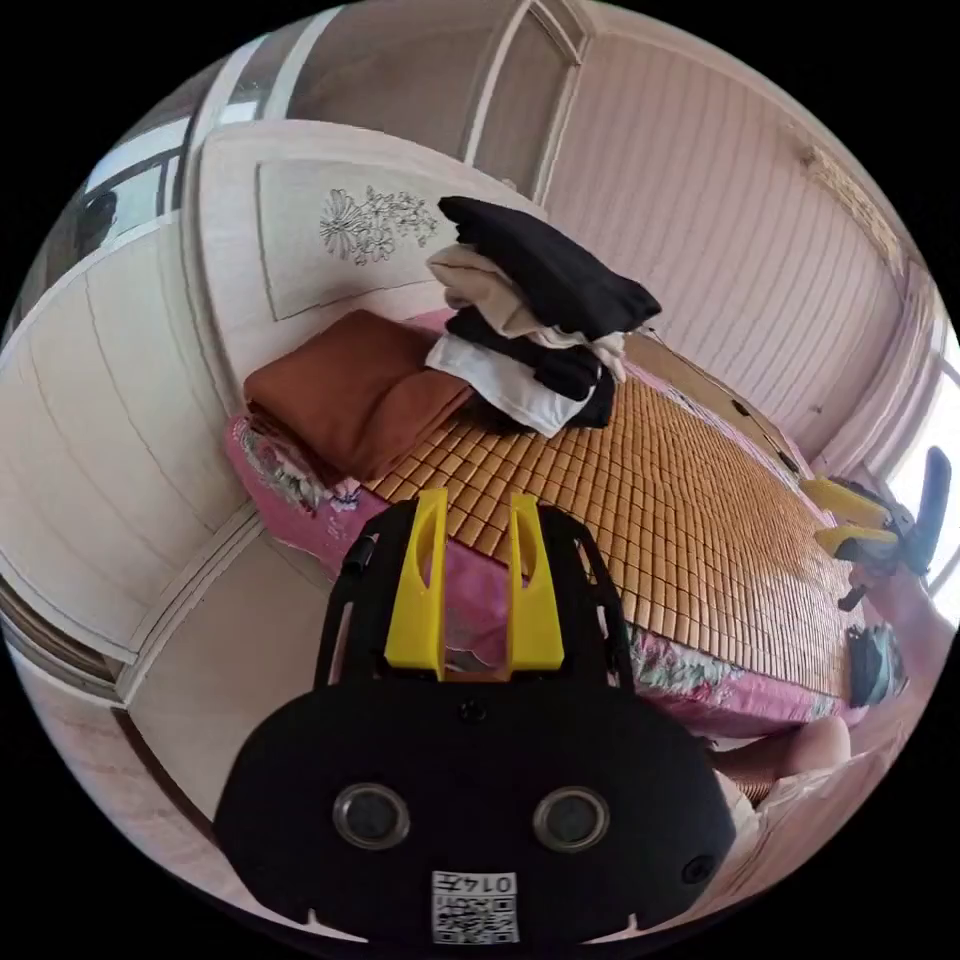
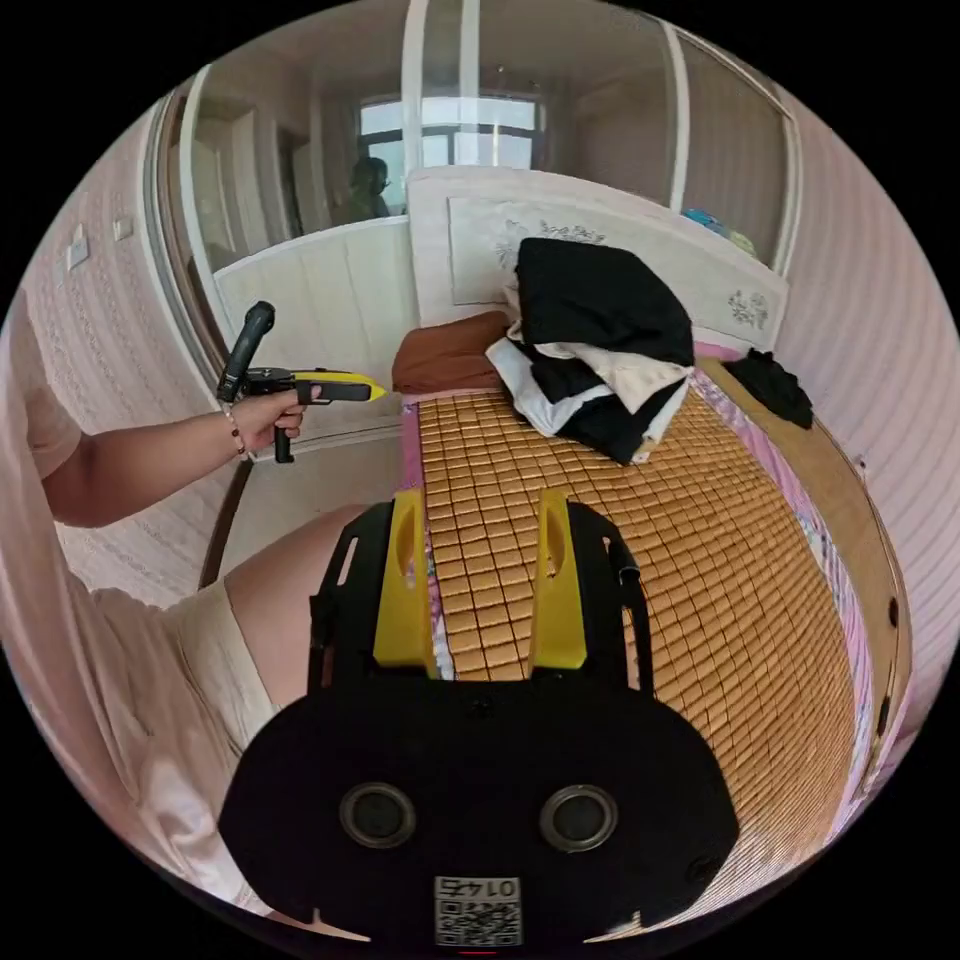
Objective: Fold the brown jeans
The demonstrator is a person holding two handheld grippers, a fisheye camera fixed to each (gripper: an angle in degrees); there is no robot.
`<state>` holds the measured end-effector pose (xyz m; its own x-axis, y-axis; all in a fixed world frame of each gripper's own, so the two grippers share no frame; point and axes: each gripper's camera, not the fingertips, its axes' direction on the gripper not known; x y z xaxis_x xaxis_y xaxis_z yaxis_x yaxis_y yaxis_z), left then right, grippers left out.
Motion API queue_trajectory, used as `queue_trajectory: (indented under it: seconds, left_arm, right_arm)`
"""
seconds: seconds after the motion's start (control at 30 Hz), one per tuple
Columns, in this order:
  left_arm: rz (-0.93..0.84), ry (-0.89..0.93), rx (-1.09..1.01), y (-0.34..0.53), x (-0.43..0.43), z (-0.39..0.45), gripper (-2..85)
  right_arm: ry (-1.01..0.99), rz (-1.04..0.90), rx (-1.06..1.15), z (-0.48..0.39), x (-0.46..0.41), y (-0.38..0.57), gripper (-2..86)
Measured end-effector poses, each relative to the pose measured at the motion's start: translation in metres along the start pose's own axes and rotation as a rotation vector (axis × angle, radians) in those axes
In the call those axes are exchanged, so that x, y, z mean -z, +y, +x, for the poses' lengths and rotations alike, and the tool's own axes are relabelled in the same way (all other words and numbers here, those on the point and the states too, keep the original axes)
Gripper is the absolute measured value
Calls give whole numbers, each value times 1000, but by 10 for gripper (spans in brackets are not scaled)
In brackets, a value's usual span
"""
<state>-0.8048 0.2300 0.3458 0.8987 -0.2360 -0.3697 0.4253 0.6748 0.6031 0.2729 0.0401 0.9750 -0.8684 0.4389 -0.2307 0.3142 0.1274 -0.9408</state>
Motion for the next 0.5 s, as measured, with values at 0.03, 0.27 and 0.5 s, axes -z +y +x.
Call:
queue_trajectory:
  seconds: [0.03,0.27,0.5]
  left_arm:
    - [15,4,80,-13,11,-34,97]
    - [171,27,462,-85,69,-189,112]
    - [134,147,586,-129,97,-264,119]
  right_arm:
    - [-29,-20,49,-9,-29,-28,158]
    - [-80,-160,383,-79,-190,-171,171]
    - [-47,-258,600,-144,-311,-250,176]
